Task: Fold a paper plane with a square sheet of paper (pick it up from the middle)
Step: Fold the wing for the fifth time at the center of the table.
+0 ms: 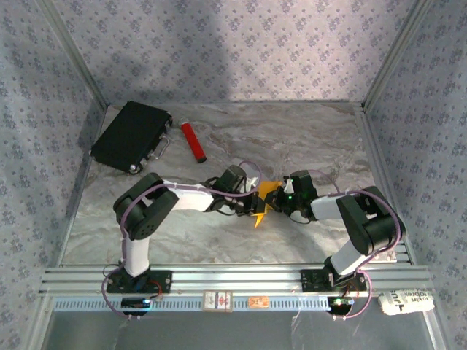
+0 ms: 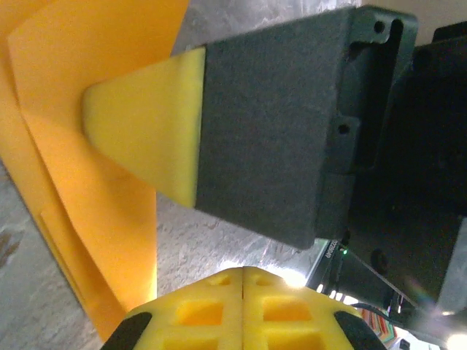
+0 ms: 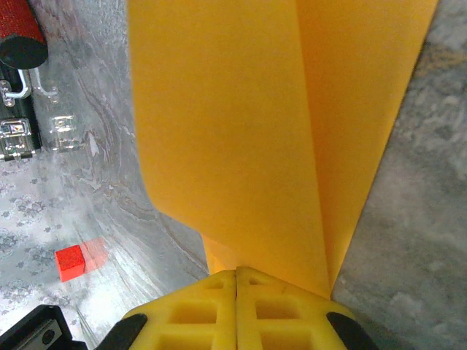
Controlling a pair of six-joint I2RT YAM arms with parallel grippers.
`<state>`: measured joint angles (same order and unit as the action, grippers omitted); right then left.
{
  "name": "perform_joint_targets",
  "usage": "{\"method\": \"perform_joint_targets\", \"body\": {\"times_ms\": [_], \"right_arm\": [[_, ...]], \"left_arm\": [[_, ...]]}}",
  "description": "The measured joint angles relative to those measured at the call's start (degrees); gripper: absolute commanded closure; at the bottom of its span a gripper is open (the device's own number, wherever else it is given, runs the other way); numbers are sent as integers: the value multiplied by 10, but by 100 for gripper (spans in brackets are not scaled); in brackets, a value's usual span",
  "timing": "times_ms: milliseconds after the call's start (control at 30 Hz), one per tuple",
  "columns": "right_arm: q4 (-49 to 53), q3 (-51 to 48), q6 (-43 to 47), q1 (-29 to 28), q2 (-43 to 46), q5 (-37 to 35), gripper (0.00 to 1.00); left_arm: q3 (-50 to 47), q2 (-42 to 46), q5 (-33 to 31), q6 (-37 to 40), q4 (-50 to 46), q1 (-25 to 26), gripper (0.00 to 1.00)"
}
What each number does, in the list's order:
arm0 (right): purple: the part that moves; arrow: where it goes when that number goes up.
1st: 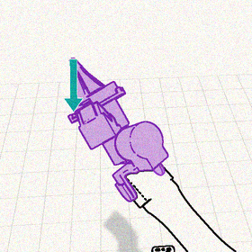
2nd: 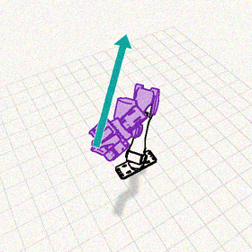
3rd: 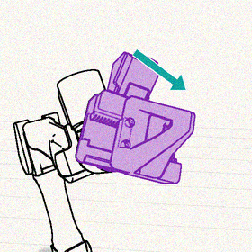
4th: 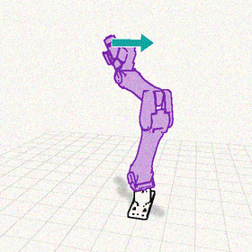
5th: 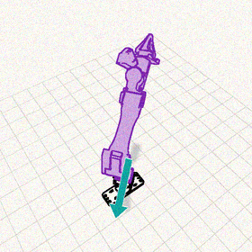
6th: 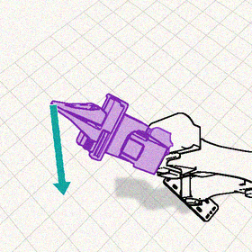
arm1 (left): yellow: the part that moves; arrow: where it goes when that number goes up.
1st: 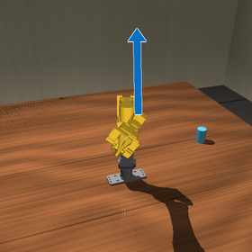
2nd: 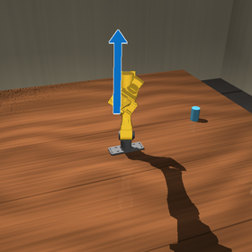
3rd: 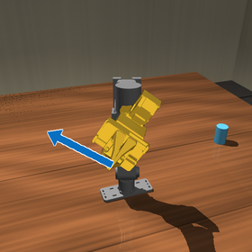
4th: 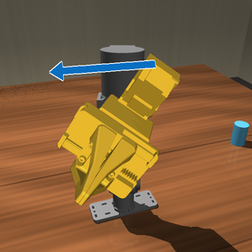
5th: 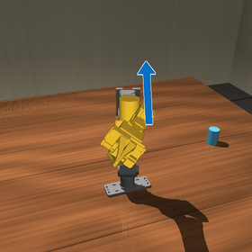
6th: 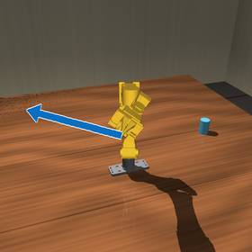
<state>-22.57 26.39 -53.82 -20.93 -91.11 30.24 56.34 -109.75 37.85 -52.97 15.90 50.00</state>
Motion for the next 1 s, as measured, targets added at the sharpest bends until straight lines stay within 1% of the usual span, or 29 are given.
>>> {"method": "perform_joint_targets", "body": {"times_ms": [200, 500, 733, 1000], "right_arm": [[0, 0, 0, 0, 0, 0, 93], [-2, 0, 0, 0, -2, 1, 93], [-3, 0, 0, 0, -3, 3, 93], [-4, 0, 0, 2, -4, 6, 93]], "left_arm": [[26, -25, 0, 13, -16, 0, 94], [27, -42, -2, 24, -29, 8, 94], [10, -42, -5, 25, -25, 17, 94], [-6, -41, -7, 25, 3, 19, 94]]}}
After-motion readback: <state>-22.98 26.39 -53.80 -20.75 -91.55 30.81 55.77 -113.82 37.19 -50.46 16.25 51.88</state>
